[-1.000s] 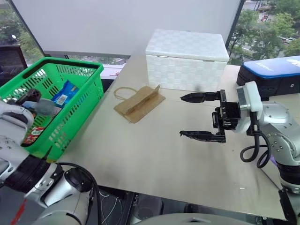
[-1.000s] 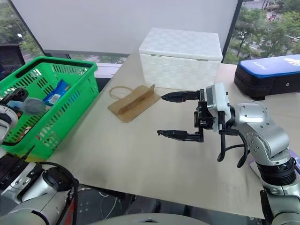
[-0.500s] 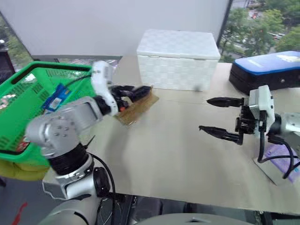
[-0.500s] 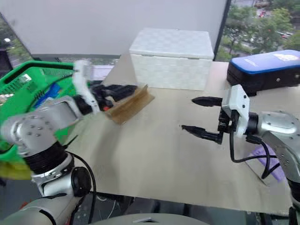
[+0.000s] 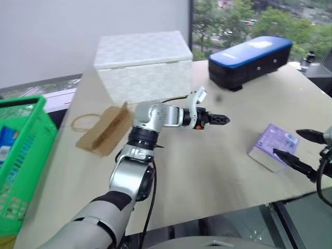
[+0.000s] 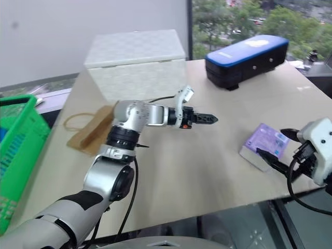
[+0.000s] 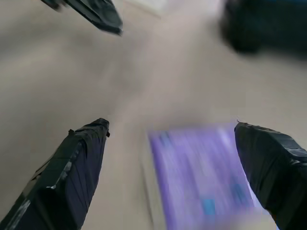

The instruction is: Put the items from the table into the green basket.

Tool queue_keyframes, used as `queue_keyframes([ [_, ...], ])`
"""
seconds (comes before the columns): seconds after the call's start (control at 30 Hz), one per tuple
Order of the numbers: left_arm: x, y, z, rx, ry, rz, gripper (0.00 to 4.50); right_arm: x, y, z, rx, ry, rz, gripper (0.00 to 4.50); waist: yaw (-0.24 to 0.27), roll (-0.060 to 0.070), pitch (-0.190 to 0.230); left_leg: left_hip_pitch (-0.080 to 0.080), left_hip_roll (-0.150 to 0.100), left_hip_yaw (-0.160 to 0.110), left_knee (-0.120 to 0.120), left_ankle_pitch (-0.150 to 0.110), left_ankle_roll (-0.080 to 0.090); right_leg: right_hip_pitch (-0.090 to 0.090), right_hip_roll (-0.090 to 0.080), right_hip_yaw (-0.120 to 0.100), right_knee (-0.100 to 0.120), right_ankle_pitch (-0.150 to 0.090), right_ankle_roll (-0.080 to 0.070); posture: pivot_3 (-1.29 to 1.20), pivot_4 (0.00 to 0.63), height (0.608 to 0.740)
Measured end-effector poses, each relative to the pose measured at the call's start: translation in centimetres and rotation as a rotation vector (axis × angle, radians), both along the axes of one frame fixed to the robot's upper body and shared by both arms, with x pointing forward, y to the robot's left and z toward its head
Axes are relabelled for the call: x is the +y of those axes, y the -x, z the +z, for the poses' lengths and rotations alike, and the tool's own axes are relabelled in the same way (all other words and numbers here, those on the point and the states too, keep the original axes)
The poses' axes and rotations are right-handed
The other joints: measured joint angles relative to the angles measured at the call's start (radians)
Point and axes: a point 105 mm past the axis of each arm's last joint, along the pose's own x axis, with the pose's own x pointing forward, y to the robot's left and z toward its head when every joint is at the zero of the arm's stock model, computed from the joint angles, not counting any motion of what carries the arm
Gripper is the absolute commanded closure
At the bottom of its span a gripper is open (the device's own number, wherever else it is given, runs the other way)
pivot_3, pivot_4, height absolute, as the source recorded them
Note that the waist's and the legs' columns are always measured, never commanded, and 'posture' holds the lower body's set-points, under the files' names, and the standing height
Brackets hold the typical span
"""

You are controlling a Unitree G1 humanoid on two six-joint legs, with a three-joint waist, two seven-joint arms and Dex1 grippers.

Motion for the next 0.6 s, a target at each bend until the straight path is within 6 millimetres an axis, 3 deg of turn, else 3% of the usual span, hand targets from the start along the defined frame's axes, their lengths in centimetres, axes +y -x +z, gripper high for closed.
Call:
queue_keyframes([
  [0.3, -6.9, 0.8, -1.2, -0.034, -0.025, -0.113, 0.06, -1.7, 2.0, 0.5, -0.021, 0.017, -0.113, 0.0, -0.15, -0.004, 0.023, 0.005, 0.001, 0.014, -0.001, -0.005, 0.008, 0.0, 0.004, 0.016, 0.0, -0.005, 0.009, -0.49, 0.112, 0.74],
  [0.4, -6.4, -0.3, -3.7, -0.099, -0.145, -0.059, 0.06, -1.6, 2.8, 0.2, -0.001, -0.005, -0.126, 0.0, -0.219, -0.005, 0.026, 0.008, 0.002, 0.019, -0.005, -0.006, 0.009, 0.0, 0.004, 0.022, 0.0, -0.006, 0.012, -0.51, 0.107, 0.74],
  [0.6, -5.9, -1.6, -4.4, -0.219, -0.219, -0.019, 0.06, -1.0, 4.3, -0.5, 0.043, -0.021, -0.119, 0.0, -0.27, -0.007, 0.027, 0.007, 0.002, 0.018, -0.007, -0.007, 0.011, 0.0, 0.003, 0.025, -0.003, -0.006, 0.018, -0.53, 0.101, 0.74],
])
